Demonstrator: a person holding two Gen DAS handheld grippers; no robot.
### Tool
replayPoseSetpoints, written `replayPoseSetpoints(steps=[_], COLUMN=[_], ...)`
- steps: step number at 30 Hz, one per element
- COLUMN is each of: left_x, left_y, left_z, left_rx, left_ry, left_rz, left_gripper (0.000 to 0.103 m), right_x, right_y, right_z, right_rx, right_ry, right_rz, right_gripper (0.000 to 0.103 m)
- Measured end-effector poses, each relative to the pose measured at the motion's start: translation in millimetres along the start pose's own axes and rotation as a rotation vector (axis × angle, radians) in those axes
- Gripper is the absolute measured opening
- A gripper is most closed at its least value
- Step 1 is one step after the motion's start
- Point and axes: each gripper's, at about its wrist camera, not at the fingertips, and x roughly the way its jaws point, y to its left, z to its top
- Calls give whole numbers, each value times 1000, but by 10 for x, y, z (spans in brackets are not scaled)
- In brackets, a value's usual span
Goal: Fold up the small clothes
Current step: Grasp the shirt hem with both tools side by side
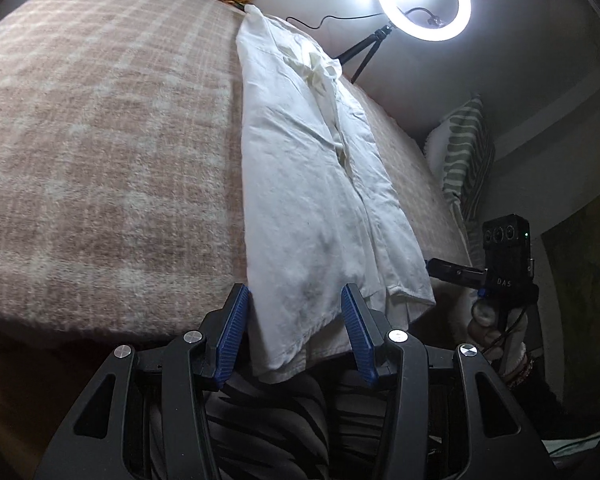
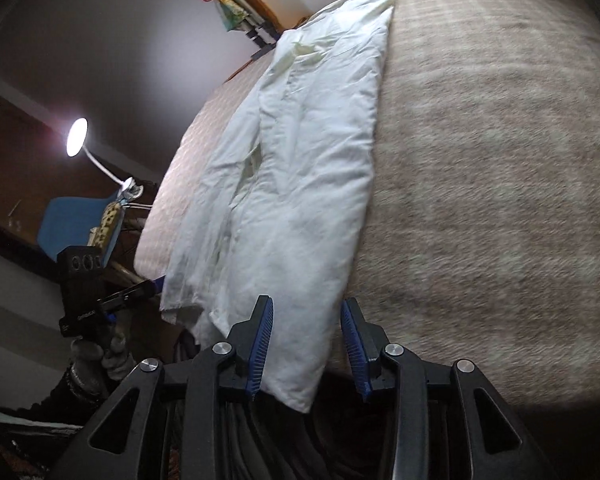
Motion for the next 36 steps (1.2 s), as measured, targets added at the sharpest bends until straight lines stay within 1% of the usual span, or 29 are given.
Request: replayPoseSetpoints(steps=[3, 5, 8, 11, 14, 19, 23, 26, 28, 29, 31, 33, 35, 36], left_x=[-12, -14, -42, -41, -38, -42, -30, -25, -28, -21, -39, -62, -84, -88], left_y=[-3, 24, 71, 41, 21, 0, 4, -12, -3, 20, 78, 117, 110, 97], left_z=[-26, -22, -27, -32, -39, -67, -55, -64, -73, -72, -75, -76, -81, -86], left_rx=[-2, -28, -62, -45, -22, -13, -28, -12, -12, -21, -49, -66, -48, -35], left_ry=[4, 3, 13, 28, 33, 44, 54, 55, 55, 58, 50, 45, 41, 41], left_rz=[-17, -36, -59, -56, -48, -41, -45, -42, -36, -41, -61, -82, -80, -70], left_gripper=[46, 44, 44, 44, 44, 44, 44, 43, 26, 14, 11, 10, 9, 10], right_x=[44, 61, 58, 69, 96, 113, 154, 208, 221, 227, 208, 161, 107, 100], right_y=[11, -43, -92, -124, -134, -96, -66, -46, -24, -10, -11, -18, -11, 3], right_z=[-39, -72, -161, -210, -204, -209, -220, -208, -205, -205, -207, -203, -198, -200], right_rx=[-3, 35, 59, 79, 94, 86, 84, 92, 86, 83, 85, 94, 85, 71], right_ry=[9, 14, 14, 12, 10, 30, 39, 41, 38, 39, 31, 19, 8, 9], right_rz=[8, 44, 101, 143, 166, 178, 187, 187, 172, 166, 166, 181, 187, 177], right_gripper=[38, 38, 38, 38, 37, 36, 36, 31, 24, 21, 14, 12, 12, 16])
